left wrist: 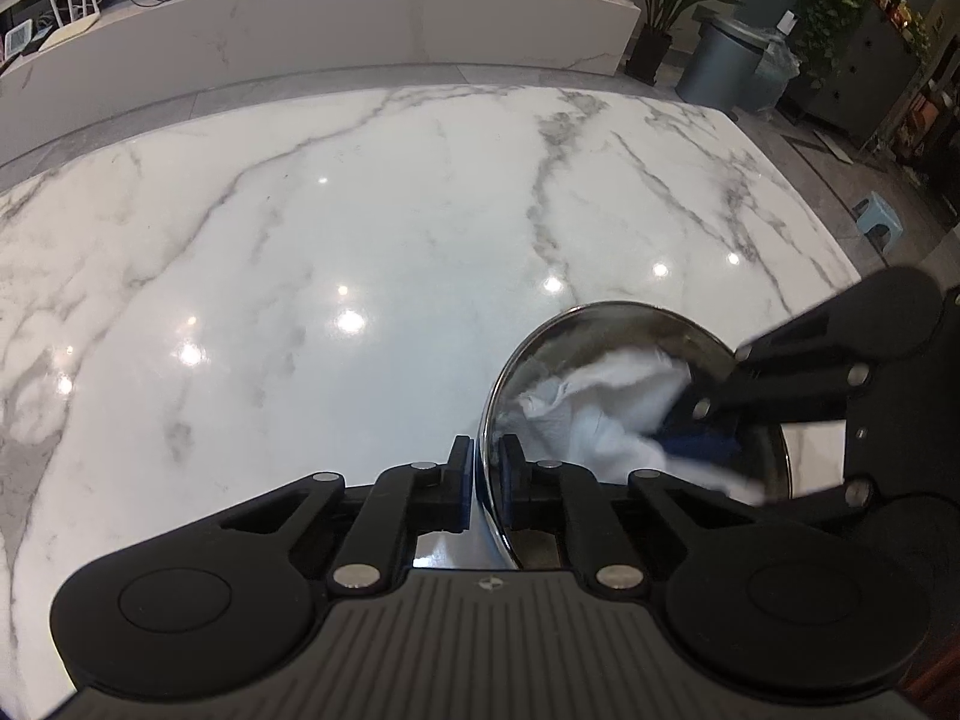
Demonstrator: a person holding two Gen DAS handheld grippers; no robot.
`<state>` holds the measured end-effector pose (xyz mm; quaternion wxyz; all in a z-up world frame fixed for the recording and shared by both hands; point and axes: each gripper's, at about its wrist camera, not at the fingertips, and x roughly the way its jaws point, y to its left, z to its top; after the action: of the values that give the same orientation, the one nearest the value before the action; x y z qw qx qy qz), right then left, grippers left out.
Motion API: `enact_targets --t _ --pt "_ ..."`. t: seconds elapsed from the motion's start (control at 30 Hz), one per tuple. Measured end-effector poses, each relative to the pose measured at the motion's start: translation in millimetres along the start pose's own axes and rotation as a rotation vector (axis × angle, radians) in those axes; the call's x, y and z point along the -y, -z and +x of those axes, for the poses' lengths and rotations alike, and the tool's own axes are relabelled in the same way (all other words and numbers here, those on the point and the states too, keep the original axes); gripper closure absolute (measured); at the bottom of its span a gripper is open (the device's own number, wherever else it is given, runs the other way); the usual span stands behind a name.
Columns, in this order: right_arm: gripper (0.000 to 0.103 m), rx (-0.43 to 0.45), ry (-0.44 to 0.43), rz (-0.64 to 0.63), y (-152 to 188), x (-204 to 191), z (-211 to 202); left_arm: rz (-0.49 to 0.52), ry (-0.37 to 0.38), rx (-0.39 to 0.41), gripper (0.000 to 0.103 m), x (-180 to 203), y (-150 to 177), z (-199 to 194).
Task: Clean bowl
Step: 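Keep wiping the bowl interior with the right gripper while the left gripper steadies the rim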
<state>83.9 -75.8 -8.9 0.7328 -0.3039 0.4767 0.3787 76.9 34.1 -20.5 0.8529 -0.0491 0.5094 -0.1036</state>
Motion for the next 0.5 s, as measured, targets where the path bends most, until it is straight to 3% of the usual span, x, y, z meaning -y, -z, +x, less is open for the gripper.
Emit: enact_targets --t 0.3,0.43,0.5 --pt "0.087 -0.008 0.065 -0.017 0.9 0.7 2.5 -0.008 -0.006 0.011 0.095 -0.2 0.6 -1.6" --pt "0.088 -0.001 0.048 0.007 1.8 4.7 2.6 -0.042 0.024 0.013 0.077 -2.2 0.4 -3.5" --pt "0.088 0.002 0.041 0.015 2.5 5.8 3.4 -0.058 0.040 -0.006 0.074 -3.7 0.2 -1.2"
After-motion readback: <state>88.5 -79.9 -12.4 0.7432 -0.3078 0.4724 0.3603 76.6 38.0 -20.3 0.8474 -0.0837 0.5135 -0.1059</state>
